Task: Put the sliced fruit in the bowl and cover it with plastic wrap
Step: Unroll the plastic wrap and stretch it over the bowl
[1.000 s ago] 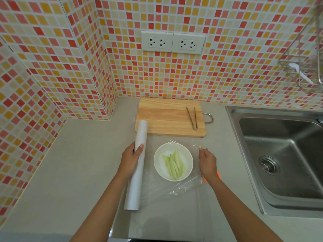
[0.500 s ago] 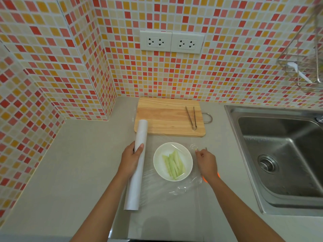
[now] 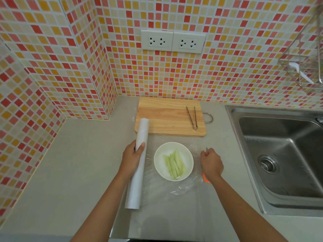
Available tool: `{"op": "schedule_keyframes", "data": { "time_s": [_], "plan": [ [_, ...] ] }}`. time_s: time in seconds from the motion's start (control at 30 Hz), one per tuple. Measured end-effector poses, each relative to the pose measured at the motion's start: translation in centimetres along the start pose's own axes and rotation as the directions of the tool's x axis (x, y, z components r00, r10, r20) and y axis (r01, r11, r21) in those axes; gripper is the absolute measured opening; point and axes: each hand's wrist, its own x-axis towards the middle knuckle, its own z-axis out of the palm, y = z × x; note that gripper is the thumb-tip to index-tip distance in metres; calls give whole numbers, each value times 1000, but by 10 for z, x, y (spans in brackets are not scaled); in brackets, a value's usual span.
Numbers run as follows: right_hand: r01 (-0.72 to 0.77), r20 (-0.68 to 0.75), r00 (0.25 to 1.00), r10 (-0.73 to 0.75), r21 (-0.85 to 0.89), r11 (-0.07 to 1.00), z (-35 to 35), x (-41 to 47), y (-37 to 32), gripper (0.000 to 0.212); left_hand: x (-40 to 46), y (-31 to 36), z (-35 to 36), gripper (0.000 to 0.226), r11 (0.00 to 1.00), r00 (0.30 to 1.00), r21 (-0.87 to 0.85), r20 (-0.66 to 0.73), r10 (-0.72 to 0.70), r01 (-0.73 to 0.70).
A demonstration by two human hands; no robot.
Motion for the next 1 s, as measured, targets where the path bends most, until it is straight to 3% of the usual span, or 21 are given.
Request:
{"op": "schedule_keyframes", "data": {
  "time_s": [0.2,0.3,0.53,0.8,0.93,1.0],
  "plan": [
    [63,-82,994,-67,-50,997,-8,-3,-4,23,0,-5,-1,18,1000,1000,13,-11,-3,3],
    [172,-179,970,-164,26,985,-12,-9,-15,26,1,-6,2,20,1000,1000,14,-18,-2,2],
    [414,-170,896,-410,-16,910,-5,-28,-35,28,3,-8,4,23,1000,1000,27,-21,6,-6],
    [378,-64,923,-380,-35,925,3,-22,-20,31,2,-9,0,24,1000,1000,13,-12,-12,12],
    [246,-221,950,-219,104,964,-1,-25,-25,30,2,-9,1,21,1000,1000,4,-13,-5,5],
    [275,-280,934,-222,169,946,-4,-28,-29,29,3,-10,1,20,1000,1000,10,-14,-3,3]
  ]
}}
